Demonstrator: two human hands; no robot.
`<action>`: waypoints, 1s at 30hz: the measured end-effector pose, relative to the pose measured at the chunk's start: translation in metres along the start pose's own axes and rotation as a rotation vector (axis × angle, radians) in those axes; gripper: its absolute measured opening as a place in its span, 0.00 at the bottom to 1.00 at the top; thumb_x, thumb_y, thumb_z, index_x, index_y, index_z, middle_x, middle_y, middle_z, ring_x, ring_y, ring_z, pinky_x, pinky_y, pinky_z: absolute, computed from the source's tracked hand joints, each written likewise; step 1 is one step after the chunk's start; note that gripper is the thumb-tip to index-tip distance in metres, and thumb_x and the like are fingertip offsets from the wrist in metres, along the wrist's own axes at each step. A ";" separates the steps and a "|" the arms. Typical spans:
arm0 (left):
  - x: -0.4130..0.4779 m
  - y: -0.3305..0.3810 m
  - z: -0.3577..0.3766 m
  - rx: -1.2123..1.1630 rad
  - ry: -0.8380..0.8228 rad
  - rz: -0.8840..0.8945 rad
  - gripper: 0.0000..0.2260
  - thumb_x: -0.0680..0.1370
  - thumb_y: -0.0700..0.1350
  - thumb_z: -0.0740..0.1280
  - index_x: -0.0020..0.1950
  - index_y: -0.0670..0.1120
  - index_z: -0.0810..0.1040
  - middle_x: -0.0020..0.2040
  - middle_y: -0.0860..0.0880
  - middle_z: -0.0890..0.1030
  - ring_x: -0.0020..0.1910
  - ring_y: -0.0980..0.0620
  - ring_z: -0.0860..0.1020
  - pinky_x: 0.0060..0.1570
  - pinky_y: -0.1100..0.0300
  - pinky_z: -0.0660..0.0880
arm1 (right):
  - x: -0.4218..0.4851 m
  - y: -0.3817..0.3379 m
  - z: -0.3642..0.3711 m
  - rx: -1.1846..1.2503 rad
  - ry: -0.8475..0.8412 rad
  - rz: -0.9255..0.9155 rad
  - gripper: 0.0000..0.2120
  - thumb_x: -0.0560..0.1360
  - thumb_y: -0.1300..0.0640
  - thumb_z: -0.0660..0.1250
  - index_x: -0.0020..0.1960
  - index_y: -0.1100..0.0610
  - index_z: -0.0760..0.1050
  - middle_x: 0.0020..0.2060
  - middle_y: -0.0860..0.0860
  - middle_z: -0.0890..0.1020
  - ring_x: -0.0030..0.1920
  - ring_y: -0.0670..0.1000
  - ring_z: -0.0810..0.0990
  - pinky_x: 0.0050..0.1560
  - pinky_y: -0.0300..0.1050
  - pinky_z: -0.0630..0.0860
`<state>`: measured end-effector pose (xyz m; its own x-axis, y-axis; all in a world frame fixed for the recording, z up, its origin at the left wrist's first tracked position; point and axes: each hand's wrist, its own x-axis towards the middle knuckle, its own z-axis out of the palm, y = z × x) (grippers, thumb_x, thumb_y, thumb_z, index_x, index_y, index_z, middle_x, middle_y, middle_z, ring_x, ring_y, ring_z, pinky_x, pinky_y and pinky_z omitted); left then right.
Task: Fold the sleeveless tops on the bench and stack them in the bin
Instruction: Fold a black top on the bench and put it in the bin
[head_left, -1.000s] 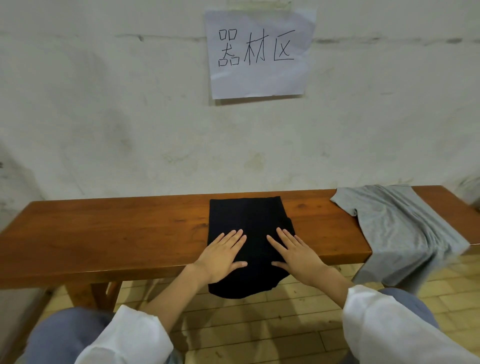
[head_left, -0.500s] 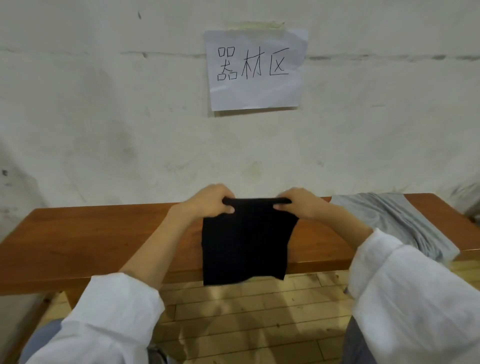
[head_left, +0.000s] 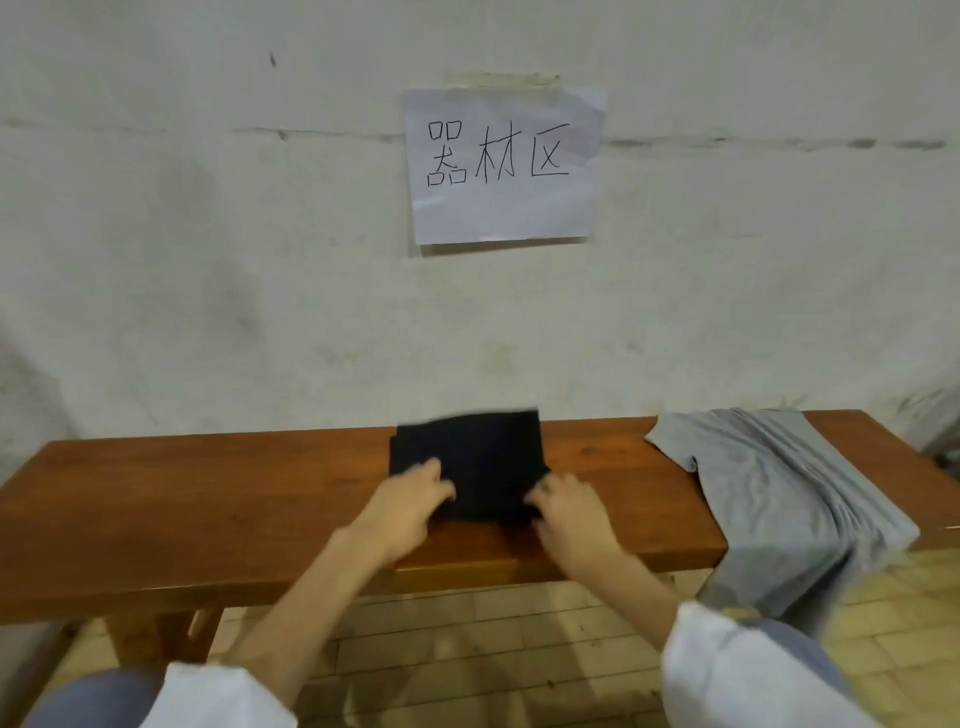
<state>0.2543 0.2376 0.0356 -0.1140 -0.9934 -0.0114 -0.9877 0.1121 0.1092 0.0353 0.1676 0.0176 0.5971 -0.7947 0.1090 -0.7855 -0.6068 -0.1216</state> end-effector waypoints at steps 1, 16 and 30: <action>-0.009 0.001 0.019 -0.023 -0.085 -0.027 0.27 0.75 0.32 0.62 0.72 0.50 0.66 0.70 0.47 0.66 0.66 0.48 0.70 0.61 0.58 0.72 | -0.015 -0.003 0.019 0.028 -0.074 0.022 0.20 0.76 0.59 0.63 0.67 0.51 0.70 0.65 0.49 0.71 0.66 0.52 0.68 0.65 0.47 0.67; 0.034 -0.043 0.050 -0.451 0.258 -0.622 0.13 0.82 0.51 0.55 0.54 0.47 0.76 0.46 0.50 0.79 0.38 0.54 0.77 0.34 0.58 0.75 | 0.055 0.024 0.041 0.510 0.122 0.398 0.13 0.81 0.53 0.57 0.61 0.54 0.75 0.58 0.50 0.77 0.56 0.50 0.75 0.58 0.49 0.74; 0.082 -0.072 0.081 -0.251 0.421 -0.825 0.12 0.80 0.53 0.60 0.52 0.45 0.75 0.50 0.48 0.77 0.51 0.47 0.74 0.52 0.52 0.66 | 0.135 0.020 0.077 0.486 0.288 0.555 0.05 0.76 0.51 0.65 0.47 0.51 0.78 0.46 0.47 0.76 0.51 0.52 0.76 0.53 0.48 0.69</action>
<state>0.3078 0.1499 -0.0539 0.7034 -0.6895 0.1726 -0.6820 -0.5863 0.4372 0.1125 0.0469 -0.0463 0.0213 -0.9886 0.1489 -0.7577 -0.1131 -0.6427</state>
